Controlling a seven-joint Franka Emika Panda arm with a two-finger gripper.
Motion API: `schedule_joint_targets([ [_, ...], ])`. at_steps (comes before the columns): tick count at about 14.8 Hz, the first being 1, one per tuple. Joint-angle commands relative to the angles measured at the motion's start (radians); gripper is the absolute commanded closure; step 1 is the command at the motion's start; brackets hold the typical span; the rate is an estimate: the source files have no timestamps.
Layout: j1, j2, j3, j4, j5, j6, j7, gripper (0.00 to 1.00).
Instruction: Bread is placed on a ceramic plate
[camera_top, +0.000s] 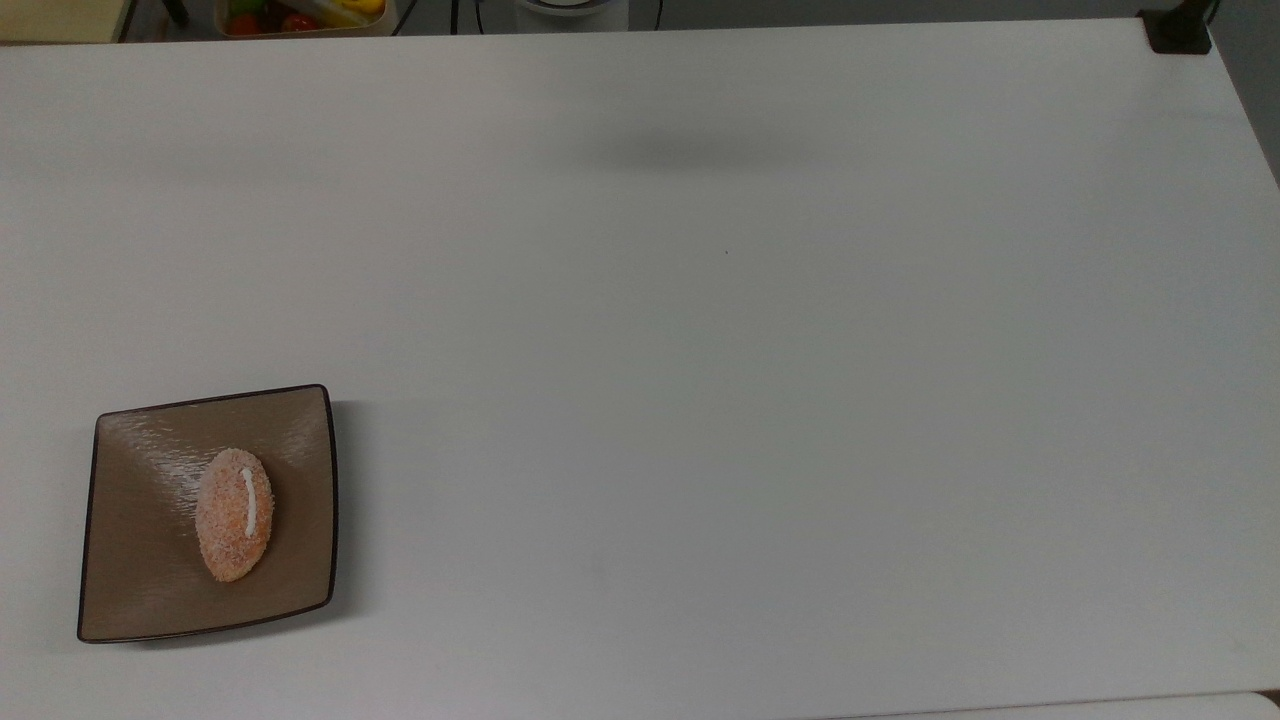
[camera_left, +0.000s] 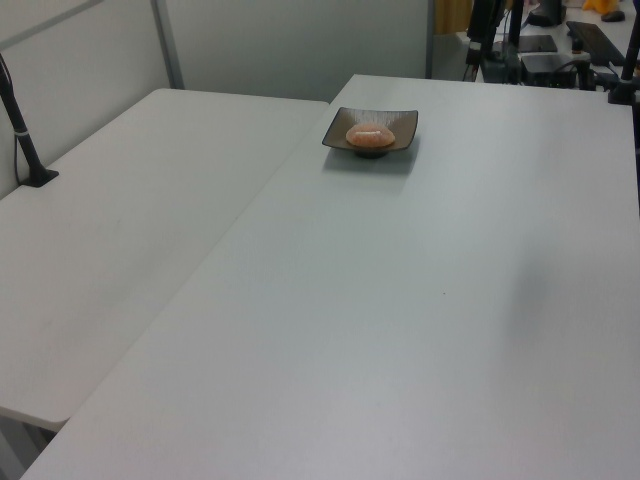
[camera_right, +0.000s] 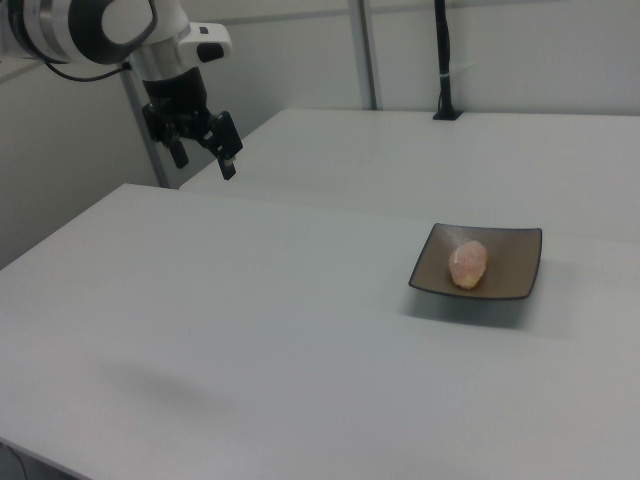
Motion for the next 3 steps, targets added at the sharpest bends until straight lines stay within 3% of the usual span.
schedule_joint_targets([
  [1,0.024,-0.009,-0.017,-0.028,-0.011,0.035,-0.026,0.00],
  [3,0.024,-0.009,-0.017,-0.028,-0.011,0.035,-0.026,0.00],
])
